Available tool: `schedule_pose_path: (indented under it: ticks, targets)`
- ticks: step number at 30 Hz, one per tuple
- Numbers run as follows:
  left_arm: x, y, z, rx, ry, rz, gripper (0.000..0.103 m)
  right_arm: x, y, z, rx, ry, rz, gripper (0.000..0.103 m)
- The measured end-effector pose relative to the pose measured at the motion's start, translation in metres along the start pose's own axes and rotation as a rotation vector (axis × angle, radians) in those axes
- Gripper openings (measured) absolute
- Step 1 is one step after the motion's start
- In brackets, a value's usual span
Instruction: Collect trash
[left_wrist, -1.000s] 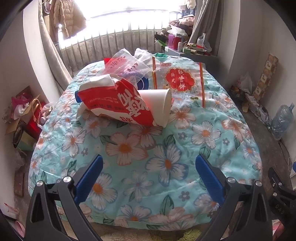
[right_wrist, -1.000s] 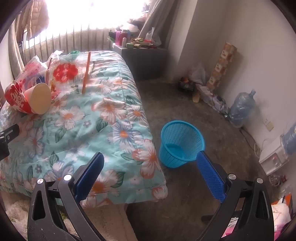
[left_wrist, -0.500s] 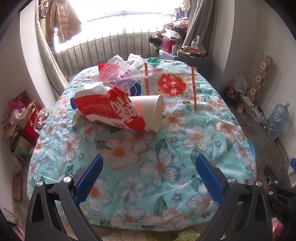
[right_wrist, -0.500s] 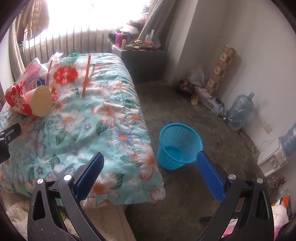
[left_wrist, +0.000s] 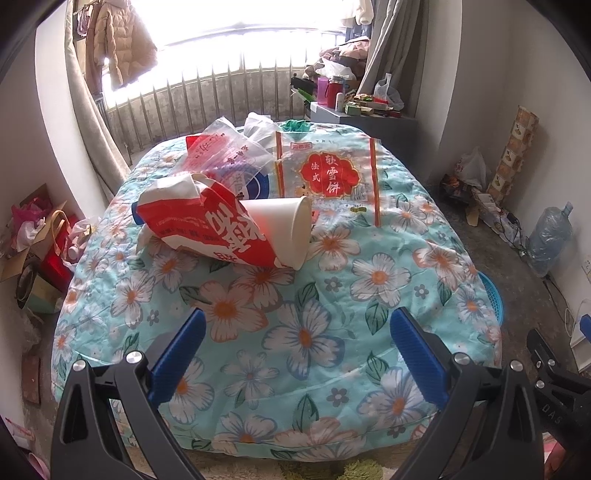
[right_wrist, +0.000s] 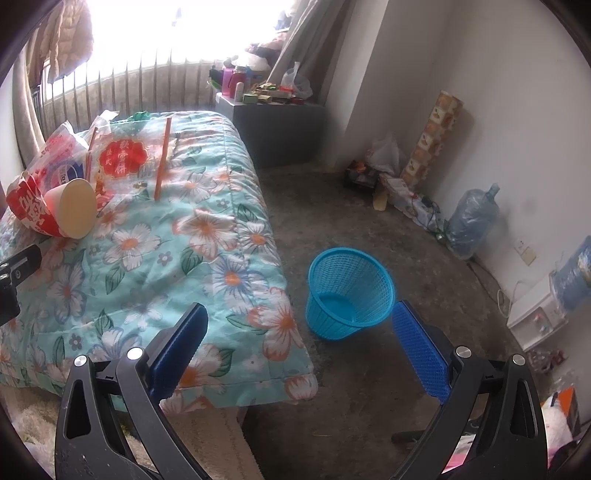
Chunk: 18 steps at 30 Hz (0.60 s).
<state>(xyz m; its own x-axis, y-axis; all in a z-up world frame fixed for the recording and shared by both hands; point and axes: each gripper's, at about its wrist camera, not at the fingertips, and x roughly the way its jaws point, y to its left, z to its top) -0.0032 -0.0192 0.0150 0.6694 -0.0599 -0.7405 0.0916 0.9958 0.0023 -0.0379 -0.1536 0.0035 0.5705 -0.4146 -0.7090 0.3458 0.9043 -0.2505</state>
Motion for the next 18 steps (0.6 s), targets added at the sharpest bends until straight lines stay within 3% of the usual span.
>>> schedule_pose_path:
  ticks: [18]
  targets:
    - [-0.0009,-0.0008,0.0000,0.000,-0.003,0.000,0.097,-0.0020,-0.0058,0.0009,0.011,-0.003,-0.011,0.095]
